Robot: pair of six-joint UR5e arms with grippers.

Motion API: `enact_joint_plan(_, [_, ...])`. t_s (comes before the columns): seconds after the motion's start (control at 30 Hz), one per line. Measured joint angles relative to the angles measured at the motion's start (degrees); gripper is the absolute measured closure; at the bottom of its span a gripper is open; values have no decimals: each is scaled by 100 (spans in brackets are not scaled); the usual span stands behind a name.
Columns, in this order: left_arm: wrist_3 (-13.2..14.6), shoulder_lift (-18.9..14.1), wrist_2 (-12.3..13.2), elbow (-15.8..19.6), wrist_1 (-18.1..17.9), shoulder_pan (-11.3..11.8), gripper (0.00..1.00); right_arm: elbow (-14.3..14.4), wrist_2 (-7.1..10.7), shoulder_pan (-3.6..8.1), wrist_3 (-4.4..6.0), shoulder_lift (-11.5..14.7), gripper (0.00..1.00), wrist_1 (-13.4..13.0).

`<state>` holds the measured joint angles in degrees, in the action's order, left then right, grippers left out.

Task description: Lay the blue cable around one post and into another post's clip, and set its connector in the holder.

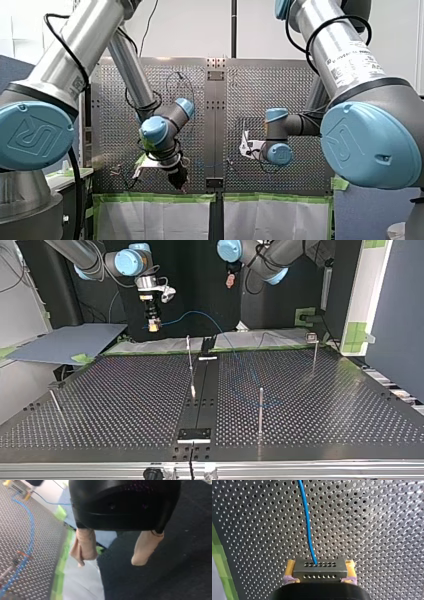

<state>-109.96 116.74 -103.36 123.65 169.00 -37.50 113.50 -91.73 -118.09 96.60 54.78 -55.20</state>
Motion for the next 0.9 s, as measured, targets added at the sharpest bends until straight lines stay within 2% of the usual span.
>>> enact_joint_plan(0.2, [21,208,11,100,-274,-6,0,0,-72,20,0,-1,99,39])
enact_joint_plan(0.6, [-56,242,37,-418,-889,-6,0,0,-63,-12,0,-1,99,21])
enact_joint_plan(0.9, [-407,262,-80,-473,-1401,-29,0,0,-64,-15,16,-1,99,28])
